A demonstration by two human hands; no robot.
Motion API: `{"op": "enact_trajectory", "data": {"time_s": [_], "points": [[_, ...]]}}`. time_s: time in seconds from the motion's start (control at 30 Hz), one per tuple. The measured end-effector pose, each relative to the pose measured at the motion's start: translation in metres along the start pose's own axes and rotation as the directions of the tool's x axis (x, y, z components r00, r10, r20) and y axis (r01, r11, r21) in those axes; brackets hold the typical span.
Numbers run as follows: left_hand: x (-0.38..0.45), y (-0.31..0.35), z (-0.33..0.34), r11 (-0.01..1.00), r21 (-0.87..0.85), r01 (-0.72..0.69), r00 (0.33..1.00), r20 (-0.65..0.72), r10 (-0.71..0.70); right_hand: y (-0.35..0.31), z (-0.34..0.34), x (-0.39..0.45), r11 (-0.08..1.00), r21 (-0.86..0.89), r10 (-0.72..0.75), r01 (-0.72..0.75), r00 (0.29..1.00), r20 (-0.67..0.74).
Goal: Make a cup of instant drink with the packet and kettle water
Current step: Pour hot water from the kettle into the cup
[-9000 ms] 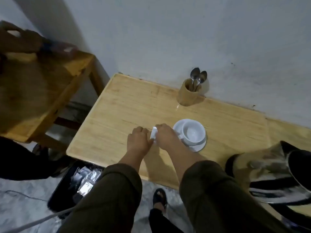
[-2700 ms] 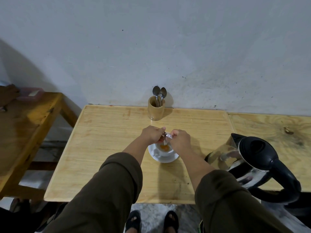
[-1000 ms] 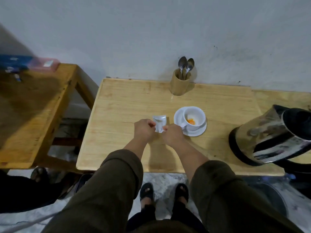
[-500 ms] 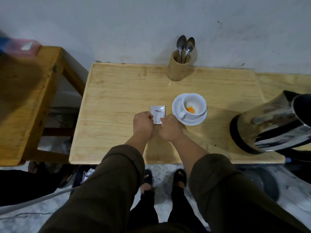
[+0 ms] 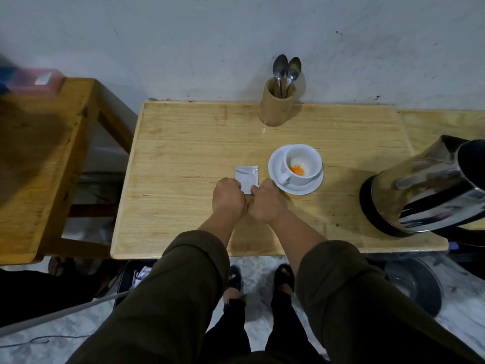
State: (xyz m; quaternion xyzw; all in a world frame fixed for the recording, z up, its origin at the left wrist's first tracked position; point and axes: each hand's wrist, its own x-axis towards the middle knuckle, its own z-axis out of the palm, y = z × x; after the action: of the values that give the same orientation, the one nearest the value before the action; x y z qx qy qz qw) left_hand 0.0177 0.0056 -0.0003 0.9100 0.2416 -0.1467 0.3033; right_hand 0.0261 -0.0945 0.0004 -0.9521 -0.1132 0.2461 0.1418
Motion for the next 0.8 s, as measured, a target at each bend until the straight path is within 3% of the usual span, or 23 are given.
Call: {"op": "enact_trajectory", "data": {"time_s": [0.33,0.47,0.8], "points": [[-0.013,0.011,-0.006,0.999,0.024,-0.034,0.999,0.026,0.033,0.002,-0.026,-0.027,0.961,0.274,0.054,-0.026,0.994,-0.097],[-0.03,0.019,0.0,0.997,-0.007,-0.071,0.997,0.008,0.072,0.017,-0.045,-0.046,0.947,0.321,0.053,0.018,0.976,-0.213],[-0.091,0.062,0.048,0.973,0.157,-0.171,0.939,0.324,0.113,0.09,-0.103,-0.105,0.95,0.307,0.116,0.054,0.853,-0.508]]}}
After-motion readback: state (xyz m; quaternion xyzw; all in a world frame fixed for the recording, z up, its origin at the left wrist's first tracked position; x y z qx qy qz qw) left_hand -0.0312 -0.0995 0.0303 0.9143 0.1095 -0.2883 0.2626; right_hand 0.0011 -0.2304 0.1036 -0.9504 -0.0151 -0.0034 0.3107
